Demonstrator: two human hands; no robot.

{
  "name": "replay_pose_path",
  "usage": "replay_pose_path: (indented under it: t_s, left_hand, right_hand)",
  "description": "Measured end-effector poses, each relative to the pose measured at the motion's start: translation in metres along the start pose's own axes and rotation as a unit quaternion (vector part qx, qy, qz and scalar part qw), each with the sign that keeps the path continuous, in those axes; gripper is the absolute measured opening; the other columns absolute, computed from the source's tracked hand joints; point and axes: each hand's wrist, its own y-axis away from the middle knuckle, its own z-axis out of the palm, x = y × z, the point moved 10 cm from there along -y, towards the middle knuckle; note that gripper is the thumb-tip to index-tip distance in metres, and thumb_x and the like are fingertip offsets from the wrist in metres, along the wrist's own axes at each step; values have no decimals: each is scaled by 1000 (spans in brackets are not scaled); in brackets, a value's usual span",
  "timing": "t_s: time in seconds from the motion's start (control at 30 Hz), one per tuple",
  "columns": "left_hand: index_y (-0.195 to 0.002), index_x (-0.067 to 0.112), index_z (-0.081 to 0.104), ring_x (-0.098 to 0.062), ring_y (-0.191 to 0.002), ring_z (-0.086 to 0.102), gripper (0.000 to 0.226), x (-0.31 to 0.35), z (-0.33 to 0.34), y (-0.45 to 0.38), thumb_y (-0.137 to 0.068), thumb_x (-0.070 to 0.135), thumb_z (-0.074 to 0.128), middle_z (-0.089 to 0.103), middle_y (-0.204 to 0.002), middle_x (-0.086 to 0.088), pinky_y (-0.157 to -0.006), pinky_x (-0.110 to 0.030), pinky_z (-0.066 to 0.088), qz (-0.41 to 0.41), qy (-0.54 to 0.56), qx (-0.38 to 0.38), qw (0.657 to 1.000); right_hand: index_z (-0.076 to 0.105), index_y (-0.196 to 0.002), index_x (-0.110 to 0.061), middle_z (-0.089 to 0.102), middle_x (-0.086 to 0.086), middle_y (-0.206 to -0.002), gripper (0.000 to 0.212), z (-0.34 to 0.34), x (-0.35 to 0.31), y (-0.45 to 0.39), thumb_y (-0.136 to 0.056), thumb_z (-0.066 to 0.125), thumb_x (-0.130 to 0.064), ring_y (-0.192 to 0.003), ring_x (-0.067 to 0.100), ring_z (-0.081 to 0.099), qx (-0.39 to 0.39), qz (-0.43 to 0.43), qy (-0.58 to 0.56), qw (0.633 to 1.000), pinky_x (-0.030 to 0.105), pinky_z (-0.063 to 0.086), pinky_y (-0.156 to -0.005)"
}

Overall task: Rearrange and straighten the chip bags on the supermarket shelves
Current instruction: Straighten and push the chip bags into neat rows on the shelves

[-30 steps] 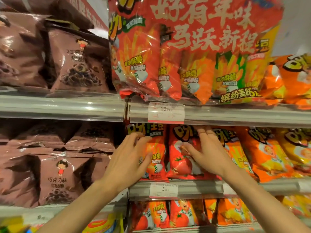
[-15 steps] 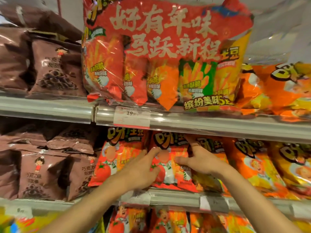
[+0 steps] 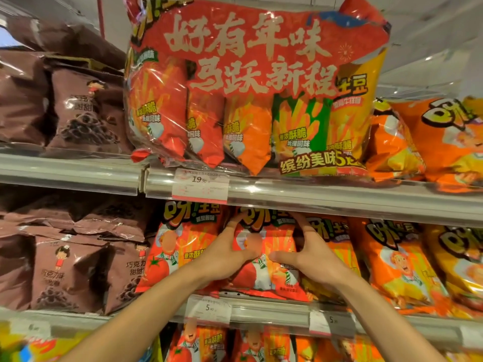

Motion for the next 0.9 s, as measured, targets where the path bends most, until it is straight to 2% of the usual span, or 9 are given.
replay_pose_path:
  t_s: [0.13,0.33,0.47,0.57,0.63,0.73,0.8,0.87,0.9]
  left_hand:
    - [-149,47,24,-7,-137,35,88,-7,-3,-8,-83,24,78,39,-148,14,-108,-29,39,2,58,5,998]
    - [-149,45,24,-1,-128,39,95,-9,-3,-14,-80,12,80,39,-142,16,-83,-1,39,19,46,-7,999]
    - [-150,44,19,7,-124,39,96,-3,-1,-15,-82,13,79,38,-134,24,-80,3,38,37,42,-2,998]
    - [-152,46,13,0,-136,37,93,3,-5,-6,-84,35,75,36,-147,19,-110,-23,37,56,8,16,998]
    - [-152,44,16,-11,-129,46,79,5,-16,5,-89,42,65,46,-139,5,-109,-33,41,72,-74,61,993]
    - [-147,32,35,-12,-106,50,52,23,-47,34,-99,30,54,45,-109,7,-90,-23,38,146,-203,175,952]
    - [-139,26,48,-17,-100,49,41,33,-65,48,-98,27,51,47,-104,5,-80,-26,36,201,-311,243,896]
    - [-131,21,56,-26,-103,53,37,22,-75,47,-98,32,46,56,-114,-3,-81,-36,42,202,-403,258,854]
    - [-131,20,56,-29,-111,52,38,11,-77,43,-99,35,43,56,-124,-6,-88,-39,43,186,-429,249,848]
  right_hand:
    - [17,-151,-47,34,-11,-153,116,0,1,-1,-61,90,-51,-139,13,38,-34,-4,18,999,39,39,-113]
    - [17,-151,-49,33,-15,-152,128,0,4,-8,-47,90,-63,-139,8,36,-69,11,41,997,34,39,-112]
    - [18,-154,-37,36,-11,-150,132,-7,8,-7,-46,90,-63,-135,11,40,-51,28,64,996,35,40,-111]
    - [27,-150,-35,45,-12,-143,121,-15,7,-4,-50,92,-54,-125,7,49,-31,34,50,998,28,44,-104]
    - [33,-144,-34,49,-10,-137,112,-18,5,-4,-52,92,-52,-119,7,52,-15,37,50,998,26,46,-99]
    - [29,-149,-33,50,-8,-130,107,-10,-2,-5,-63,92,-39,-109,4,54,-9,37,42,998,15,44,-86]
    - [30,-144,-34,54,-14,-112,93,1,-5,-5,-72,88,-27,-90,-2,58,-17,40,37,998,6,45,-69]
    - [41,-128,-26,59,-9,-98,61,11,-9,-1,-81,81,-29,-85,2,61,-14,57,70,996,11,51,-71]
    - [45,-125,-23,62,-1,-103,53,13,-11,2,-84,76,-38,-96,10,62,-1,61,111,992,23,54,-81]
